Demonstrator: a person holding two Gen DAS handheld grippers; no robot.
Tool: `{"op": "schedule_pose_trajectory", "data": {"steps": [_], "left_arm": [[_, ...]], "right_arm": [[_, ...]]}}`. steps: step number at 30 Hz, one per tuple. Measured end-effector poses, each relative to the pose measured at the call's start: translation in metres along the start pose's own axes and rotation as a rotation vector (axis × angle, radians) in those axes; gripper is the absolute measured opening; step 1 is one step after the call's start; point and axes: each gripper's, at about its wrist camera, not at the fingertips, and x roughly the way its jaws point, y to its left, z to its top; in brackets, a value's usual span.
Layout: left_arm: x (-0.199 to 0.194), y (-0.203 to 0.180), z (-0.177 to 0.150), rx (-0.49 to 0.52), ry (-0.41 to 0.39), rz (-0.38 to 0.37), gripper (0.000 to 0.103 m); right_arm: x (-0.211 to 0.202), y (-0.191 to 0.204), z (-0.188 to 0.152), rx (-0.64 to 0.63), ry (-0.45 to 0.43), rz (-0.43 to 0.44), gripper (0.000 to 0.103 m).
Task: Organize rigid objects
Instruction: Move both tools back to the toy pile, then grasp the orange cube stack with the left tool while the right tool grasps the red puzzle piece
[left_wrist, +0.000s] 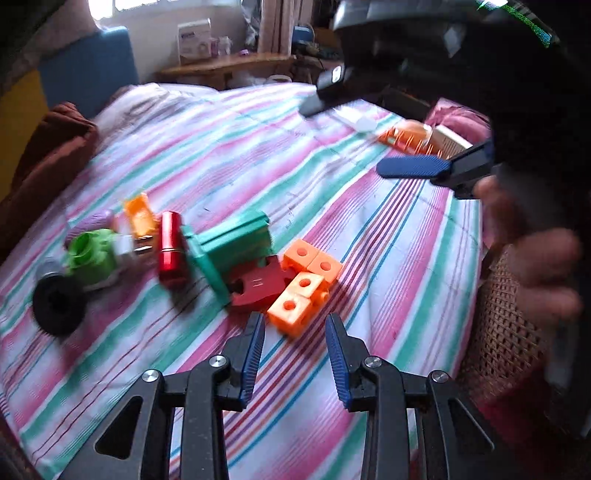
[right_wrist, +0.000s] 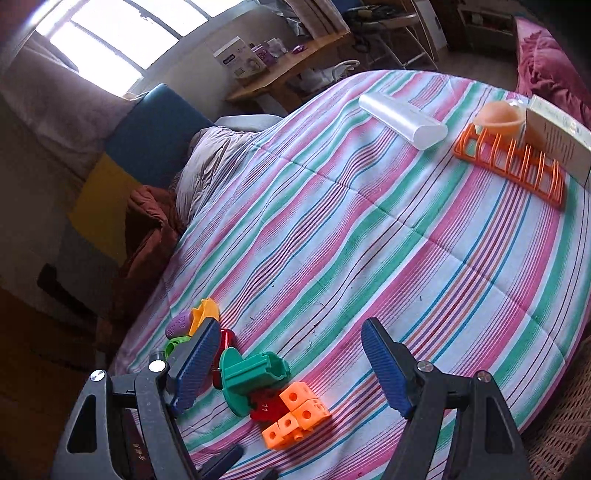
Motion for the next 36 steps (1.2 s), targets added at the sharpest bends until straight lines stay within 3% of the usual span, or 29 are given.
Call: {"op": "schedule_pose_trajectory", "data": {"steps": [3, 6, 8, 15, 20, 25, 31, 33, 35, 36], "left_arm": [[0.018, -0.002, 0.003, 0.01, 0.018, 0.0, 0.035], [0.022, -0.003, 0.003, 0.009, 0.008, -0.004, 0.022], [0.016, -0.003, -0.002, 0.006, 0.001, -0.029, 0.02], [-0.019, 0.01, -0.05, -0.034, -0.013, -0.006, 0.02], [-0.048, 0.028, -0.094, -0.077, -0.018, 0.036, 0.019], [-0.074, 0.051, -0.136, -0.163, -0.023, 0.092, 0.019], [-0.085, 0.069, -0.154, -0.267, -0.059, 0.099, 0.02], [-0.086, 0.069, -0.154, -0.263, -0.067, 0.103, 0.028], [-0.087, 0.068, -0.152, -0.261, -0.079, 0.114, 0.051], [-0.089, 0.069, -0.152, -0.266, -0.092, 0.124, 0.054]], "right_arm": [[0.0, -0.001, 0.001, 0.006, 0.0, 0.011, 0.08], [0.0, -0.001, 0.001, 0.005, 0.004, 0.015, 0.08], [0.002, 0.0, 0.001, -0.002, 0.013, 0.015, 0.08], [0.015, 0.015, -0.007, -0.098, 0.083, -0.013, 0.08], [0.034, 0.027, -0.02, -0.177, 0.203, -0.012, 0.08], [0.053, 0.05, -0.045, -0.288, 0.375, 0.065, 0.073], [0.069, 0.077, -0.076, -0.451, 0.476, 0.072, 0.063], [0.075, 0.082, -0.083, -0.482, 0.489, 0.043, 0.06], [0.083, 0.09, -0.088, -0.507, 0.486, 0.017, 0.054], [0.084, 0.093, -0.091, -0.525, 0.474, 0.002, 0.054]]}}
